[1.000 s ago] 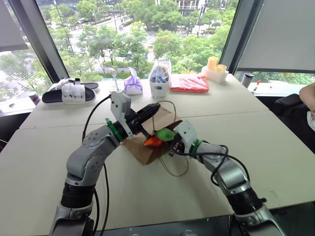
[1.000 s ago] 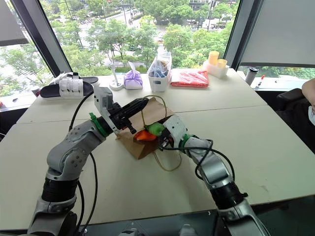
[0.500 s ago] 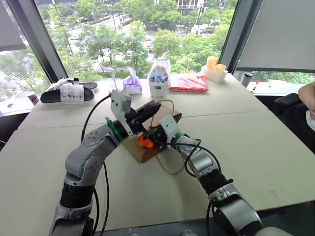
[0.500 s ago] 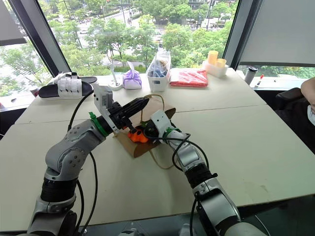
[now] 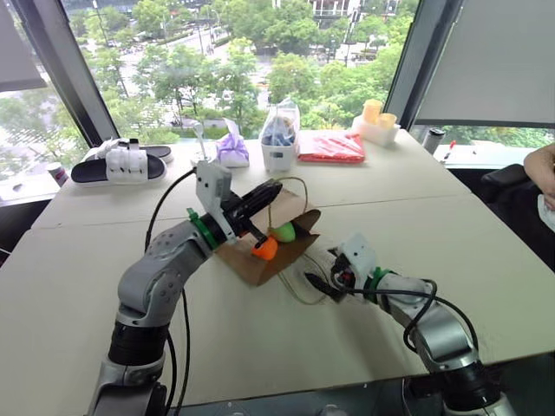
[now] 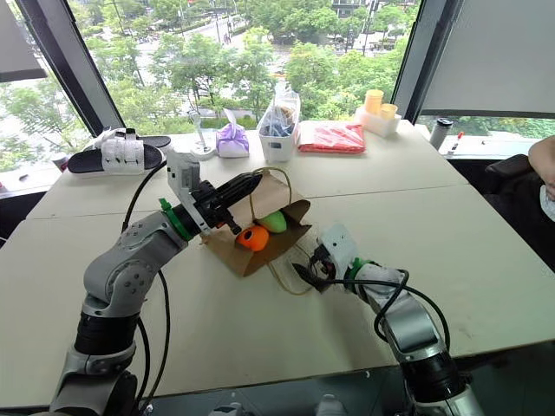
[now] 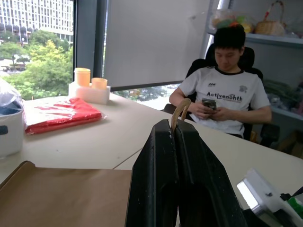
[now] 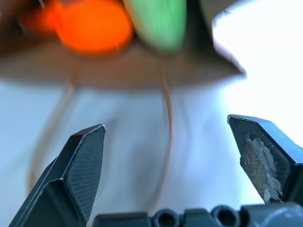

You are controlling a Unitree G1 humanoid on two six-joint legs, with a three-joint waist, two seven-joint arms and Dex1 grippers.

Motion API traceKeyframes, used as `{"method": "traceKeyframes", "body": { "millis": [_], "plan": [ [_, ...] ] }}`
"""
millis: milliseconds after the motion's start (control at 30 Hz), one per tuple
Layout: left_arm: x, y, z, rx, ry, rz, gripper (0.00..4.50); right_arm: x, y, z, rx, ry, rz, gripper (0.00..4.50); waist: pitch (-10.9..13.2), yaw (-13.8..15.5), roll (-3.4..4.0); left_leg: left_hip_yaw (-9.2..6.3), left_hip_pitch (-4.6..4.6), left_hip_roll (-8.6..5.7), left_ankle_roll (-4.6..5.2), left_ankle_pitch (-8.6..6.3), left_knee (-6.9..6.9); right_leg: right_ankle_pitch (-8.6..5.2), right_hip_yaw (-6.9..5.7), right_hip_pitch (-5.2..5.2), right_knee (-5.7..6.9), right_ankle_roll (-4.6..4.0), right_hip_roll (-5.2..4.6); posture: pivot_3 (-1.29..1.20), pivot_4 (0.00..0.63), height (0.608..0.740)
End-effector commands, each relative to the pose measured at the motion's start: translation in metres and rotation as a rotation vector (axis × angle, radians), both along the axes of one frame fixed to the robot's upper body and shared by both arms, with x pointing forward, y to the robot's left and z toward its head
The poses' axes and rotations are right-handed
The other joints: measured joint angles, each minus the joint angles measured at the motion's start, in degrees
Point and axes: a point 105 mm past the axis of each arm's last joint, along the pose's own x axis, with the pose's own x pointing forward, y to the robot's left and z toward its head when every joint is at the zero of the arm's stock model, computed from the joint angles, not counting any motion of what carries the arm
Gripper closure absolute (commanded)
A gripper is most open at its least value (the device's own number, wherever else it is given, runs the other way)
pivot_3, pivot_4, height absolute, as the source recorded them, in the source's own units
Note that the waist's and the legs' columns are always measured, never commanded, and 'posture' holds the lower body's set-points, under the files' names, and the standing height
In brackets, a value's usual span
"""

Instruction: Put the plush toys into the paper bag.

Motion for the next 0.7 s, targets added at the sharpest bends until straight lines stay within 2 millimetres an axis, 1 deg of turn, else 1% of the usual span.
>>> {"method": "traceKeyframes", "body": {
  "millis": [33,67,100,167,300,333,367,400,467,567,633,700],
  "plan": [
    [-0.004,-0.001,0.011,-0.003,-0.058,-0.008,4.50,0.006,0.001,0.006,-0.016,-0.026,-0.016,0.04,0.00,0.09,0.00,0.00,0.00,0.00,0.00,0.00,0.00,0.00,-0.01,0.00,0.01,0.00,0.01,0.00,0.150,0.740],
    [-0.004,-0.001,0.011,-0.003,-0.058,-0.008,4.50,0.008,0.002,0.006,-0.017,-0.025,-0.018,0.04,0.00,0.12,0.00,0.01,0.00,0.01,0.00,0.00,-0.01,0.00,-0.03,0.00,0.02,0.00,0.02,0.00,0.150,0.740],
    [-0.005,-0.001,0.011,-0.002,-0.059,-0.008,4.50,0.009,0.003,0.006,-0.017,-0.021,-0.022,0.27,0.00,0.13,0.00,0.02,0.00,0.01,-0.01,0.00,-0.01,0.00,-0.03,0.00,0.02,0.00,0.02,0.00,0.150,0.740],
    [-0.005,-0.001,0.011,0.000,-0.060,-0.009,4.50,0.012,0.004,0.005,-0.019,-0.014,-0.028,0.90,0.00,0.17,0.00,0.00,0.00,0.01,-0.01,0.00,-0.01,0.00,-0.01,0.00,0.01,0.00,0.01,0.00,0.150,0.740],
    [-0.004,-0.003,0.011,0.002,-0.063,-0.010,4.50,0.014,0.007,0.003,-0.023,0.018,-0.020,2.95,0.00,0.28,0.00,-0.01,-0.02,0.00,-0.01,0.00,-0.01,0.00,-0.03,0.00,0.00,0.00,0.01,0.00,0.150,0.740],
    [-0.004,-0.003,0.011,0.002,-0.063,-0.010,4.50,0.015,0.008,0.003,-0.024,0.021,-0.018,3.40,0.00,0.30,0.00,-0.01,-0.02,0.00,-0.01,0.00,-0.01,0.00,-0.03,0.00,-0.01,0.00,0.01,0.00,0.150,0.740],
    [-0.004,-0.003,0.011,0.003,-0.064,-0.009,4.50,0.015,0.009,0.004,-0.021,0.026,-0.017,4.02,0.00,0.31,0.00,-0.02,-0.03,0.00,-0.01,0.00,-0.01,0.00,-0.03,0.00,-0.01,0.00,0.01,0.00,0.150,0.740],
    [-0.004,-0.003,0.011,0.002,-0.064,-0.007,4.50,0.015,0.010,0.004,-0.016,0.033,-0.017,4.41,0.00,0.32,0.00,-0.02,-0.03,0.00,-0.01,0.00,-0.01,0.00,-0.03,0.00,-0.01,0.00,0.01,0.00,0.150,0.740],
    [-0.004,-0.002,0.011,0.002,-0.064,-0.005,4.50,0.014,0.014,0.011,0.007,0.036,0.002,4.41,0.00,0.27,0.00,-0.02,-0.02,0.00,-0.01,0.00,-0.01,0.00,-0.03,0.00,-0.01,0.00,0.01,0.00,0.150,0.740],
    [-0.002,-0.001,0.014,0.001,-0.071,0.003,4.50,0.017,0.015,0.036,0.085,0.001,-0.005,4.41,0.00,0.27,0.00,-0.03,-0.02,0.00,-0.01,0.00,-0.01,0.00,-0.03,0.00,0.00,0.00,0.01,0.00,0.150,0.740],
    [0.001,0.000,0.019,-0.008,-0.080,0.002,4.50,0.017,0.015,0.063,0.135,-0.047,0.009,4.41,0.00,0.27,0.00,-0.05,-0.04,0.00,-0.01,0.00,-0.01,0.00,-0.03,-0.01,0.00,0.00,0.01,0.00,0.150,0.740],
    [0.006,0.003,0.025,-0.010,-0.094,0.005,4.50,0.017,0.013,0.095,0.192,-0.104,0.021,4.41,0.01,0.29,0.00,-0.07,-0.06,0.00,-0.01,0.00,0.00,0.00,-0.03,-0.02,0.00,0.00,0.01,0.00,0.150,0.740]
  ]
}}
